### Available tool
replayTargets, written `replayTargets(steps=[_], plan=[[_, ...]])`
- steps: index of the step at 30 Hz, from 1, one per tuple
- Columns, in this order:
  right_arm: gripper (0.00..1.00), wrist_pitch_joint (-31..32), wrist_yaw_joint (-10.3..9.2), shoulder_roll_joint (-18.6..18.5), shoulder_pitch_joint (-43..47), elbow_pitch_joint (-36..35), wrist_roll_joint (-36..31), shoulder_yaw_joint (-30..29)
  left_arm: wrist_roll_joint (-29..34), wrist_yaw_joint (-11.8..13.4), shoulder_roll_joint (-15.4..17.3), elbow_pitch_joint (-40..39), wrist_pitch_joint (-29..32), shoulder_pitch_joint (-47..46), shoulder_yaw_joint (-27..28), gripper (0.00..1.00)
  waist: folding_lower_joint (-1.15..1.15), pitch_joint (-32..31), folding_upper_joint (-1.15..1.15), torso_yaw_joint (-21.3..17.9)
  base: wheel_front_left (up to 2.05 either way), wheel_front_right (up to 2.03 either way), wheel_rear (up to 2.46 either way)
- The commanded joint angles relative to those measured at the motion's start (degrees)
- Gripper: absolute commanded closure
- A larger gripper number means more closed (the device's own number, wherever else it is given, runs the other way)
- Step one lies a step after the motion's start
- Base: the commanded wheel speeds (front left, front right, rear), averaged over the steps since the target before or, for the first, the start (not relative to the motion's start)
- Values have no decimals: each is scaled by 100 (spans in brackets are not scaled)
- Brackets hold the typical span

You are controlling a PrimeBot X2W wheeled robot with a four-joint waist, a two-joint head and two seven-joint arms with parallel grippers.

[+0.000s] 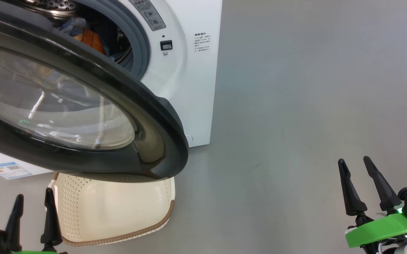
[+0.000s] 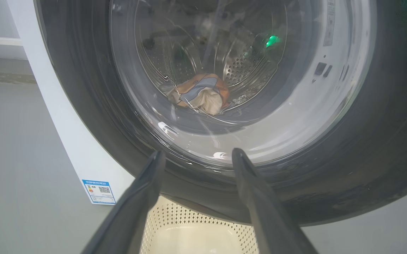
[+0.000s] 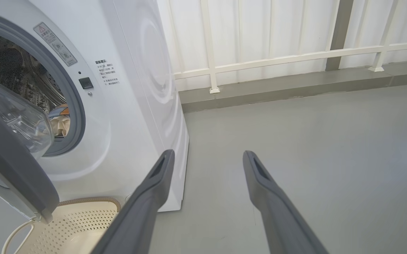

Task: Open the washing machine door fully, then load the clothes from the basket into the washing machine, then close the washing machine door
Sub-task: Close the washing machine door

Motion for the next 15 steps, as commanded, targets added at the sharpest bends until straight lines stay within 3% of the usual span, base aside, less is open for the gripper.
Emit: replayTargets(steps=[1, 15], plan=[[0, -27, 8, -71, -88, -143, -6, 81, 77, -9, 26, -108, -37, -31, 208, 0, 0, 9, 0, 7, 0, 0, 0], [0, -27, 8, -64, -128, -144, -12, 99, 79, -9, -30, -92, -37, -110, 180, 0, 0, 76, 0, 55, 0, 0, 0]])
